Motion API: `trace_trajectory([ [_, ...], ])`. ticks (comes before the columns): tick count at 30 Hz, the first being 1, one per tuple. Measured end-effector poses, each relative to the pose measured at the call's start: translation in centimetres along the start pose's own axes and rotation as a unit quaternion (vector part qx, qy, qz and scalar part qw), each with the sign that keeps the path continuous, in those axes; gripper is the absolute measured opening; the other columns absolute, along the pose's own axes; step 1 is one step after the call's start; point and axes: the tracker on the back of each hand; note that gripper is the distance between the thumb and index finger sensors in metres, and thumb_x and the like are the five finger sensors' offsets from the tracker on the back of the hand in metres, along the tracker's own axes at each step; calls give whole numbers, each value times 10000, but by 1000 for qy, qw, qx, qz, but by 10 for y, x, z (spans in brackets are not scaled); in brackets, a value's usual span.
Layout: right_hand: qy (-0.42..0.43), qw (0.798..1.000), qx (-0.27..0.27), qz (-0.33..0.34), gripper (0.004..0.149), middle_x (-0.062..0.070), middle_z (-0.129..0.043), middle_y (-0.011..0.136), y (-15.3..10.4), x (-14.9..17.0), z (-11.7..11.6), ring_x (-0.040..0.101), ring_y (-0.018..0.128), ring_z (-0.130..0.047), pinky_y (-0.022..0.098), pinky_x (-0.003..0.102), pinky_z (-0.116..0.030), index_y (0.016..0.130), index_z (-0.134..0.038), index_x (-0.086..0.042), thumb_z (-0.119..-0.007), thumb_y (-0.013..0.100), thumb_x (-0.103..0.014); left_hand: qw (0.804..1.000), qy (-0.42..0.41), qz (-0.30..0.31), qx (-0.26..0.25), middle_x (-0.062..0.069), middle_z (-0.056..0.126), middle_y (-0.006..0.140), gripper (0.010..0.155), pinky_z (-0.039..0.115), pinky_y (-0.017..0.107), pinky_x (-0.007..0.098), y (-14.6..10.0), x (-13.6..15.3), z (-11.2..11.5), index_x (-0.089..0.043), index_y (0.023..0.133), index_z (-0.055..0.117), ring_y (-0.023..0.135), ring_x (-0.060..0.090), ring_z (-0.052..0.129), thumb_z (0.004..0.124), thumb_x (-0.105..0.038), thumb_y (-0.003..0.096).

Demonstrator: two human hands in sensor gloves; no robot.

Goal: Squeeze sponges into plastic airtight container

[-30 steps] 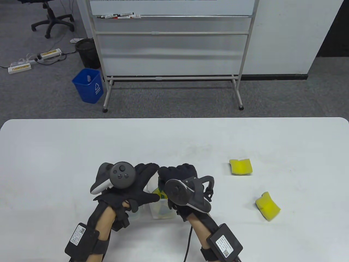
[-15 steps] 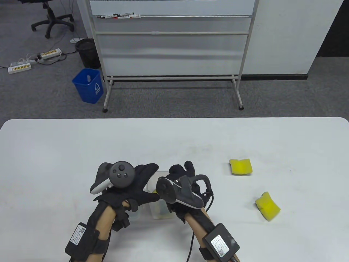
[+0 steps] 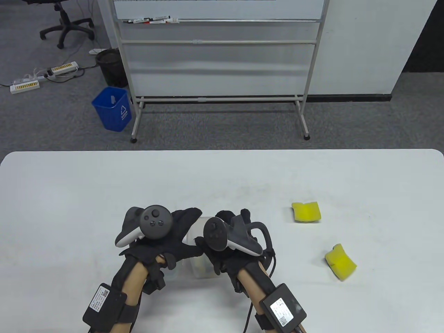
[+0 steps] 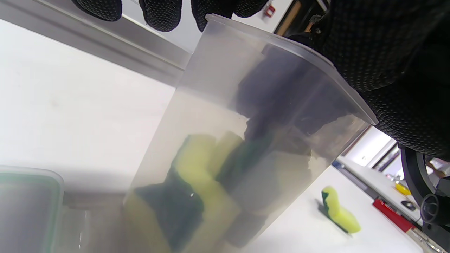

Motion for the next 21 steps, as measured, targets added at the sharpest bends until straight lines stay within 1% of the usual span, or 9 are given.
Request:
trace_trajectory([
  [3,-1,1000,1,1,793,-44,-807,1057,0,0,0,154,1066,-334,744,718,-230,814,-1022,-191,-440,459,-596,1000,-1,0,0,64,391,1248,969,455,785,687,0,0,0,-269,1137,315,1146,420,417,835,-647,411],
  [6,3,1000,-5,0,786,-60,-768,1089,1,0,-1,150,1066,-319,739,719,-214,827,-1018,-213,-439,459,-597,1000,-1,0,0,66,391,1248,970,455,784,687,0,0,0,-267,1137,317,1144,423,419,835,-646,410],
  [8,16,1000,-2,3,753,-53,-752,1099,1,2,-1,153,1066,-320,742,717,-226,861,-992,-248,-455,470,-601,1000,-2,1,1,62,390,1248,965,455,784,686,0,0,0,-270,1137,319,1145,421,419,834,-646,412],
  [10,31,999,11,10,726,-38,-756,1091,1,4,-1,175,1062,-340,749,713,-253,883,-968,-243,-482,478,-601,1000,-4,1,2,63,388,1248,960,454,785,686,0,0,0,-270,1137,321,1145,421,419,832,-643,415],
  [12,57,997,40,20,670,-9,-809,1053,0,7,3,205,1060,-425,749,717,-311,906,-931,-238,-557,487,-603,1000,-4,0,1,65,387,1248,951,456,784,687,0,0,0,-268,1137,326,1144,422,420,828,-640,420],
  [13,67,996,54,26,667,4,-839,1032,-1,7,4,210,1055,-468,747,716,-341,891,-946,-227,-572,484,-600,1000,-4,0,1,65,385,1248,948,455,786,684,0,0,0,-271,1136,325,1144,422,418,826,-640,421],
  [15,96,991,79,42,664,36,-878,992,-3,10,9,274,1033,-569,744,701,-423,868,-960,-213,-588,476,-599,1000,-4,0,1,65,382,1248,948,457,785,684,0,0,0,-268,1137,323,1144,422,421,826,-638,424],
  [18,144,982,112,53,659,57,-894,970,-6,15,15,326,999,-687,733,695,-477,857,-966,-203,-603,472,-597,1000,-9,0,3,64,375,1249,946,455,784,685,0,0,1,-270,1137,318,1144,424,416,826,-635,427],
  [21,204,969,124,64,657,71,-886,972,-9,24,21,348,964,-760,726,680,-520,864,-958,-194,-617,471,-596,1000,-8,0,3,64,374,1249,949,454,784,685,0,0,1,-266,1137,315,1143,426,417,826,-635,427],
])
Point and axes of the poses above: the tracker on the back of each hand, its own x axis roughly to the little-finger side, its own y axis roughly from the wrist to the fingertips, z = x × y
